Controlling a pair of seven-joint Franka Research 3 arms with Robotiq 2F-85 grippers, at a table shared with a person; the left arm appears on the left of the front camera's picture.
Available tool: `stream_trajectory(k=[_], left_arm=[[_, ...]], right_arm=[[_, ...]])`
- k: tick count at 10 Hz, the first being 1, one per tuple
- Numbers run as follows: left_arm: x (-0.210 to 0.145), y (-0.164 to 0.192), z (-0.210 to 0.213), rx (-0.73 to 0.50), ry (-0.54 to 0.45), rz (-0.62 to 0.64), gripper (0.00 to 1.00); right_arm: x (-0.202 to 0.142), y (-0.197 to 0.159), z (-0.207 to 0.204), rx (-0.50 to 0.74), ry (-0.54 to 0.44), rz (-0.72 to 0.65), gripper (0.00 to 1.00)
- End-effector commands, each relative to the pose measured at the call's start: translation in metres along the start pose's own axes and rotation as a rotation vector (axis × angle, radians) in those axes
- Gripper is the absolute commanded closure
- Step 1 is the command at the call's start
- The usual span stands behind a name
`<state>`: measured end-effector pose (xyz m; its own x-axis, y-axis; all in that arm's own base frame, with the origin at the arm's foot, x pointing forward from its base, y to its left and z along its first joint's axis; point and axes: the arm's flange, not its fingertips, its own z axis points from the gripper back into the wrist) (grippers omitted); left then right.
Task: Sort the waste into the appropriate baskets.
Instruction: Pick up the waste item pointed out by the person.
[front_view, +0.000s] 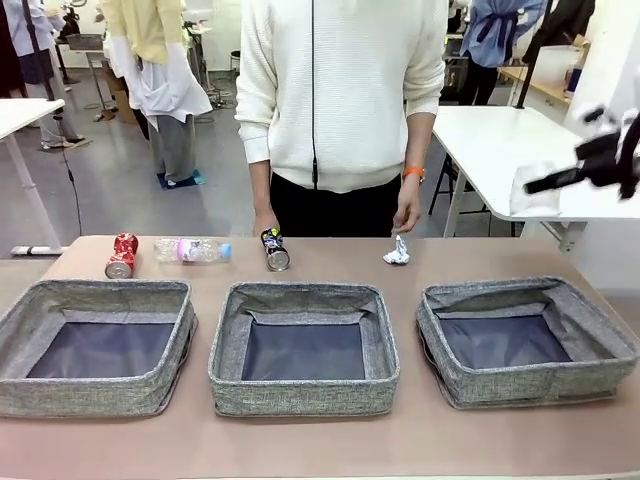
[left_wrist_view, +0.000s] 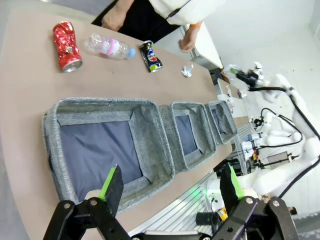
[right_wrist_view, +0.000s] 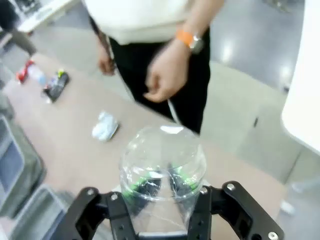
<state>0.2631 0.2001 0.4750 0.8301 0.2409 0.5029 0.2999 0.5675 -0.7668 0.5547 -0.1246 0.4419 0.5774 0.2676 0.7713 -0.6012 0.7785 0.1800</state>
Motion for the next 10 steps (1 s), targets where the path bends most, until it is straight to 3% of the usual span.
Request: stream_trajectory(k=[1, 3, 5, 6, 7, 10], left_arm=[[0.003, -0.002, 0.0, -0.015, -0.013, -0.02, 0.0], [0.003, -0.002, 0.0, -0.015, -0.013, -0.02, 0.0], [0.003, -0.002, 0.0, -0.015, -0.013, -0.02, 0.0], [0.003, -0.002, 0.0, -0.015, -0.013, -0.02, 0.0], [0.003, -0.002, 0.0, -0.015, -0.013, -0.02, 0.0], [0.003, -0.002, 0.0, -0.015, -0.013, -0.02, 0.0]], right_arm=[[0.026, 0.068, 0.051, 0.08, 0.241, 0.021, 0.84], [0.018, 0.112, 0.077, 0.155, 0.385, 0.067, 0.84], [-0.018, 0.144, 0.077, 0.201, 0.495, 0.137, 0.84], [-0.038, 0.156, 0.065, 0.269, 0.462, 0.215, 0.84], [-0.004, 0.139, 0.081, 0.189, 0.462, 0.093, 0.84], [-0.004, 0.139, 0.081, 0.189, 0.462, 0.093, 0.84]])
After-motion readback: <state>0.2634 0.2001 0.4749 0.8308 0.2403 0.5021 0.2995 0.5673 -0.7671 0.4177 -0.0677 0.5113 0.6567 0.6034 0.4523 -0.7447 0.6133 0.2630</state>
